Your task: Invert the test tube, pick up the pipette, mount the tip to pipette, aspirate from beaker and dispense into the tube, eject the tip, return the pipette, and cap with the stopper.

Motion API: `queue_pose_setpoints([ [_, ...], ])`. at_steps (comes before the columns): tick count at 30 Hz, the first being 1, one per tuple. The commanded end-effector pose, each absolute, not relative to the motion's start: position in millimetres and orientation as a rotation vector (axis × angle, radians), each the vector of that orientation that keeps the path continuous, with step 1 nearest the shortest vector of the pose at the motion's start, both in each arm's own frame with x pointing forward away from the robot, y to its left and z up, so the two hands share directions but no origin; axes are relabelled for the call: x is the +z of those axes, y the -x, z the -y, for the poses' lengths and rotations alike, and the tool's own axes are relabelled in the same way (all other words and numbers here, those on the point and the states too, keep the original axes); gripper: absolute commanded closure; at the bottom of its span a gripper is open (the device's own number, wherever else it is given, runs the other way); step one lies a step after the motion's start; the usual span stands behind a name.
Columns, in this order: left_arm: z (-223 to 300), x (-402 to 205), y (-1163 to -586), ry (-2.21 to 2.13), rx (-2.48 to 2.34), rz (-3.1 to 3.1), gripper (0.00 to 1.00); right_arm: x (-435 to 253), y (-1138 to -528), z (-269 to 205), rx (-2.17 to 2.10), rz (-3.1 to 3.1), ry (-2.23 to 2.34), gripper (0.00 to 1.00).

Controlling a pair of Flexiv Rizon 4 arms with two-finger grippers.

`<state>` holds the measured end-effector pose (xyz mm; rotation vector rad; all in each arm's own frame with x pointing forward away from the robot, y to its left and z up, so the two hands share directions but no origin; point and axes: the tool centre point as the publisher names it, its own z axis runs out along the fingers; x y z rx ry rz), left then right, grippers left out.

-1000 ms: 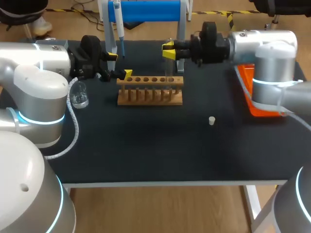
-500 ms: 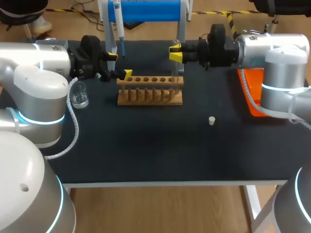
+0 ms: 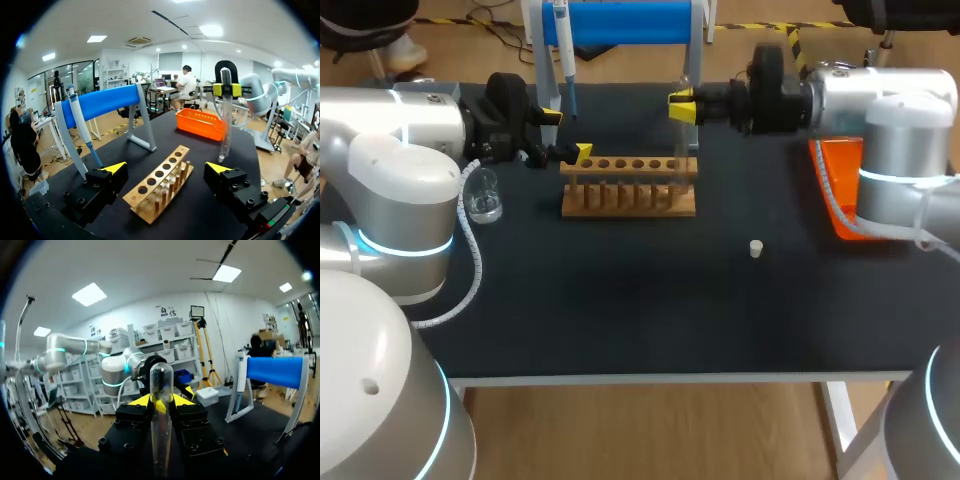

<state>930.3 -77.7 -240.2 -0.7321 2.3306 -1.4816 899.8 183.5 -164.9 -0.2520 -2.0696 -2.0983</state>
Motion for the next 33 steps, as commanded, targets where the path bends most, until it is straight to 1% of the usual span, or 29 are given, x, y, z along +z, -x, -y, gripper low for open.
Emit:
queue_pose_setpoints([
  [1, 76.6, -239.6, -930.6, 0.731, -1.482, -2.335, 0.00, -159.2, -911.3, -181.4, -1.857, 1.937, 0.528, 1.00],
  [12, 76.6, -239.6, -930.6, 0.731, -1.482, -2.335, 0.00, -171.8, -917.9, -180.6, -1.416, 1.688, 0.926, 1.00],
  [19, 76.6, -239.6, -930.6, 0.731, -1.482, -2.335, 0.00, -180.9, -920.3, -180.8, -1.275, 1.558, 1.101, 1.00],
  [25, 76.6, -239.6, -930.6, 0.731, -1.482, -2.335, 0.00, -183.6, -921.6, -179.9, -1.222, 1.475, 1.189, 1.00],
  [33, 76.6, -239.6, -930.6, 0.731, -1.482, -2.335, 0.00, -185.2, -918.1, -177.6, -1.233, 1.419, 1.178, 1.00],
])
